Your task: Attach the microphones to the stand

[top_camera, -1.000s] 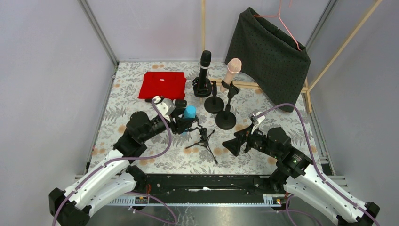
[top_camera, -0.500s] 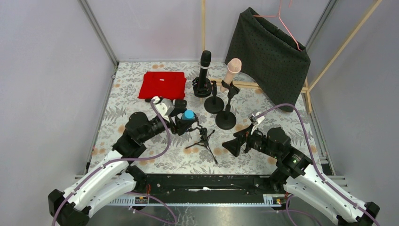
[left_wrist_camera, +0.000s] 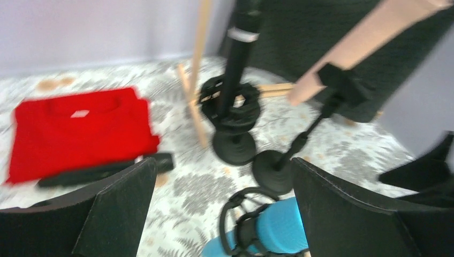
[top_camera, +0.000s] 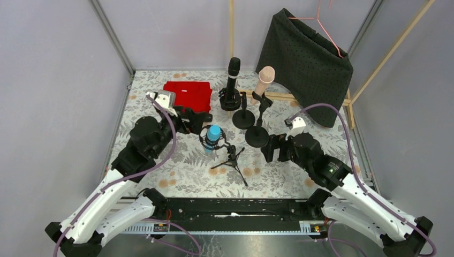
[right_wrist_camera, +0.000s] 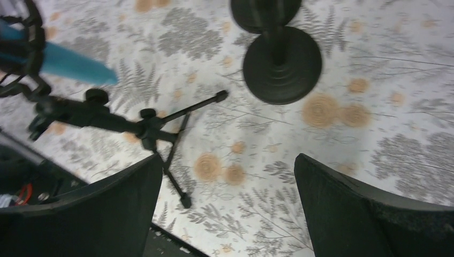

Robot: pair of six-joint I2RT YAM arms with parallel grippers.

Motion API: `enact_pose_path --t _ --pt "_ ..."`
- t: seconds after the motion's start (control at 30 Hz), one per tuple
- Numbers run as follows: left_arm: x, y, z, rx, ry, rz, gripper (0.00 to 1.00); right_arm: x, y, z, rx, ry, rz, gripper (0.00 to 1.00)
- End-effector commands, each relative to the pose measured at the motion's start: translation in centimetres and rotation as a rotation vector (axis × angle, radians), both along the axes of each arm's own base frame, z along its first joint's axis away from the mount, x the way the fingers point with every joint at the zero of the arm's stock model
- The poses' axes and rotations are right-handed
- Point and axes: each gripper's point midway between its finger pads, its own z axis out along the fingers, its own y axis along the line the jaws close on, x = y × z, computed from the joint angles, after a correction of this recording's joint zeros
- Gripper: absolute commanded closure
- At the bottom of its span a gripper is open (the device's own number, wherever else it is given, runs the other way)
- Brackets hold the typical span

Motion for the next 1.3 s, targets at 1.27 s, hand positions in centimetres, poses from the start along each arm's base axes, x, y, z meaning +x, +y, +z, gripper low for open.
enact_pose_path --t 1.27 --pt "-4.2 13.2 -7.1 -0.071 0.224 0.569 0.01 0.7 -9.0 8.5 0.004 -0.297 -0.226 0.0"
